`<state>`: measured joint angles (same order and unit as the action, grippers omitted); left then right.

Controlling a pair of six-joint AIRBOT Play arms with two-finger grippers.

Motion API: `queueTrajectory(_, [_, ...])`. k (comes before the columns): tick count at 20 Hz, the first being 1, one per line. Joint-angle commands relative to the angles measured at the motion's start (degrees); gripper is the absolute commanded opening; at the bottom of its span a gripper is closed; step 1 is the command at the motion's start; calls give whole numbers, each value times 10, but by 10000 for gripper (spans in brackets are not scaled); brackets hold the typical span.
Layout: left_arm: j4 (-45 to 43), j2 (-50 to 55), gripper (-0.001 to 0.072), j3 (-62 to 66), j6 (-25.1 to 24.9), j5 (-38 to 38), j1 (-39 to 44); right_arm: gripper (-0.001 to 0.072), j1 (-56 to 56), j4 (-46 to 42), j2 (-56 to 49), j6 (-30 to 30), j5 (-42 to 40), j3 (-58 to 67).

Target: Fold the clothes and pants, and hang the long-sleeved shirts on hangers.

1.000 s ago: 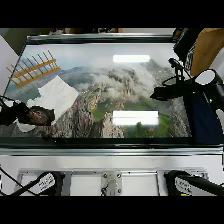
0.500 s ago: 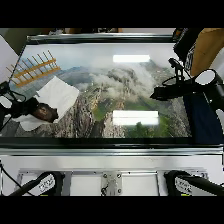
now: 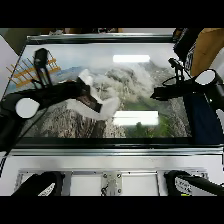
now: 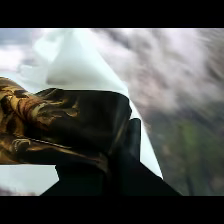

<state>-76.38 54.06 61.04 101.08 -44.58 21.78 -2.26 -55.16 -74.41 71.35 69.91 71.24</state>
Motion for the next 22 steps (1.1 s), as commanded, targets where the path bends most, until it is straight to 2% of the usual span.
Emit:
queueTrajectory(1, [6,37,7,3,21,15,118,14,-1,-1,0,-10,0,0])
queueTrajectory(7, [16,170,7,9,24,24,189,14,0,31,0,-10,-10,0])
queueTrajectory(10, [15,223,8,51,24,-18,187,15,-4,43,0,-10,-12,0])
queueTrajectory(11, [15,234,191,70,24,-41,180,17,-11,44,0,-10,-10,0])
queueTrajectory(12, [14,238,624,89,24,-62,169,21,-24,44,1,-8,-8,0])
queueTrajectory(13, [14,238,682,111,21,-89,152,23,-40,44,3,-6,-3,0])
queueTrajectory(16, [9,206,685,152,-15,-135,80,37,-106,43,13,-11,47,0])
queueTrajectory(17, [9,193,685,152,-14,-135,51,229,-131,39,14,-10,71,-2])
queueTrajectory(18, [9,183,684,147,-14,-135,23,485,-152,38,14,-10,90,-7])
queueTrajectory(19, [9,175,685,134,-14,-134,-9,583,-172,37,14,-8,104,-17])
queueTrajectory(22, [9,184,684,67,-18,-90,-99,575,-216,37,14,-8,96,-83])
